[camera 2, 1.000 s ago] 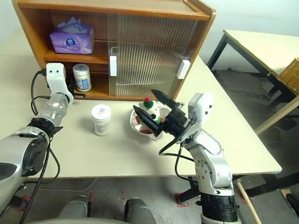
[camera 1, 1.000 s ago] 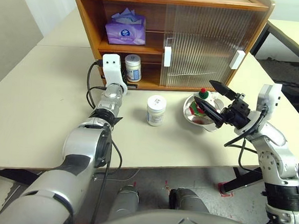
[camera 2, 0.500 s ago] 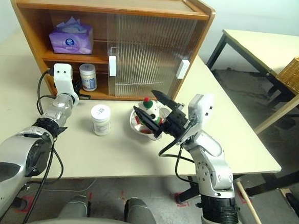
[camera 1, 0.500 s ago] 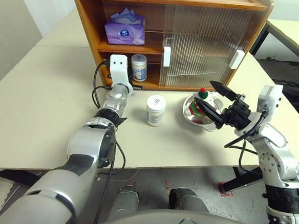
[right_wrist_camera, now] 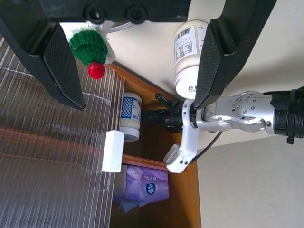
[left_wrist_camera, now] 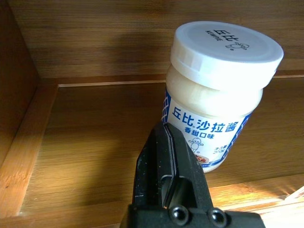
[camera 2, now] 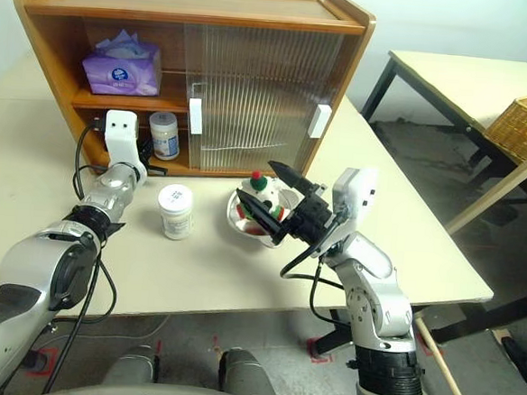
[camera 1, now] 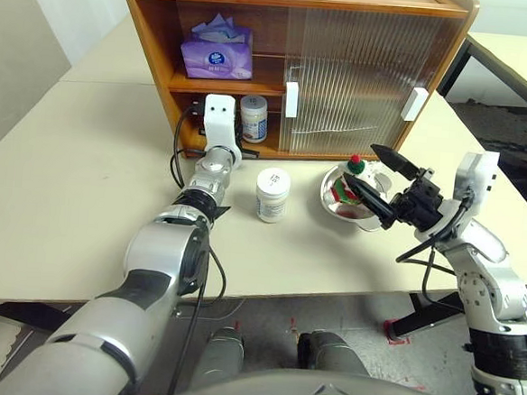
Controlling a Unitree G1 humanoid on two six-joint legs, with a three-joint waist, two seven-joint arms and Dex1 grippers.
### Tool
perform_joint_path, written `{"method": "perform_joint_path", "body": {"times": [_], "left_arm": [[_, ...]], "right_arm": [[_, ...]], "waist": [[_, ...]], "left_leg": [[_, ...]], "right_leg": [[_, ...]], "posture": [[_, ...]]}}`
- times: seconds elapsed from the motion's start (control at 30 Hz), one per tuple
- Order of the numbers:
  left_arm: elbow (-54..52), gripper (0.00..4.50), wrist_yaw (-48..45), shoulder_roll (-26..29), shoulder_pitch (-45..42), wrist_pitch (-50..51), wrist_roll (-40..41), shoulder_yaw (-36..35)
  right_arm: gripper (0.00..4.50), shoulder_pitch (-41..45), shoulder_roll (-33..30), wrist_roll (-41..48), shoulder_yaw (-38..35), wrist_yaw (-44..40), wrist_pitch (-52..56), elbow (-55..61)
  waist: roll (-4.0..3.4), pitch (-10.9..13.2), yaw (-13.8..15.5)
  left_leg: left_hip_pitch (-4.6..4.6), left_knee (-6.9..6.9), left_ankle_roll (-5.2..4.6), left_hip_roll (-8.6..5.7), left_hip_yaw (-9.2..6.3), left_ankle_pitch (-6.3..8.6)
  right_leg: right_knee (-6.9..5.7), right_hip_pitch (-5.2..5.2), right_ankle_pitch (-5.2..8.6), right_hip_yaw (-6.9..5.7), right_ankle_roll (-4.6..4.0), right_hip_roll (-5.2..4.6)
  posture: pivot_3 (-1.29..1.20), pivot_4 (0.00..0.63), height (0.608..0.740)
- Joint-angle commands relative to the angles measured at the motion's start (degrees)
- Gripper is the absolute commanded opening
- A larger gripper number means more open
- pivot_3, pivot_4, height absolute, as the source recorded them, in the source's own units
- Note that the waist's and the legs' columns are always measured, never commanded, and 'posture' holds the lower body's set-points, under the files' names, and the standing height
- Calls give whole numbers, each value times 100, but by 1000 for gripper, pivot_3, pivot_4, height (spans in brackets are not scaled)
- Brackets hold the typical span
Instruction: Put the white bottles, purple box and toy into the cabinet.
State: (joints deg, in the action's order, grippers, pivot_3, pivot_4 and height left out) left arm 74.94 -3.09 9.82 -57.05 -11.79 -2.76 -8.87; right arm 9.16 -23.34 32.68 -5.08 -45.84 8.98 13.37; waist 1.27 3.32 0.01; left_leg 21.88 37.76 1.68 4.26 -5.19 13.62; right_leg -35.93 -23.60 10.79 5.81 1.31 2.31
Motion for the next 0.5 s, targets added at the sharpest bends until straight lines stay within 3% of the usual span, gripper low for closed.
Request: {"method": "perform_joint_path", "body": {"times": [0.03, 0.5], "left_arm": [[133, 37, -58, -67, -61, 56, -71, 45], [-84, 37, -347, 245, 184, -280, 257, -243]], "right_arm": [[4500, -42, -56, -23, -24, 15, 37, 111], [4500, 54, -21, -25, 21, -29, 9, -14]], "waist": [[0, 0, -3], [0, 0, -9]], "left_leg": [[0, 0, 0, 0, 1, 0], [0, 0, -1, 0, 0, 1]], "right_leg": [[1, 0, 0, 0, 0, 0], [1, 0, 0, 0, 0, 0]], "posture": [[-53, 53, 740], [-15, 57, 740]]}}
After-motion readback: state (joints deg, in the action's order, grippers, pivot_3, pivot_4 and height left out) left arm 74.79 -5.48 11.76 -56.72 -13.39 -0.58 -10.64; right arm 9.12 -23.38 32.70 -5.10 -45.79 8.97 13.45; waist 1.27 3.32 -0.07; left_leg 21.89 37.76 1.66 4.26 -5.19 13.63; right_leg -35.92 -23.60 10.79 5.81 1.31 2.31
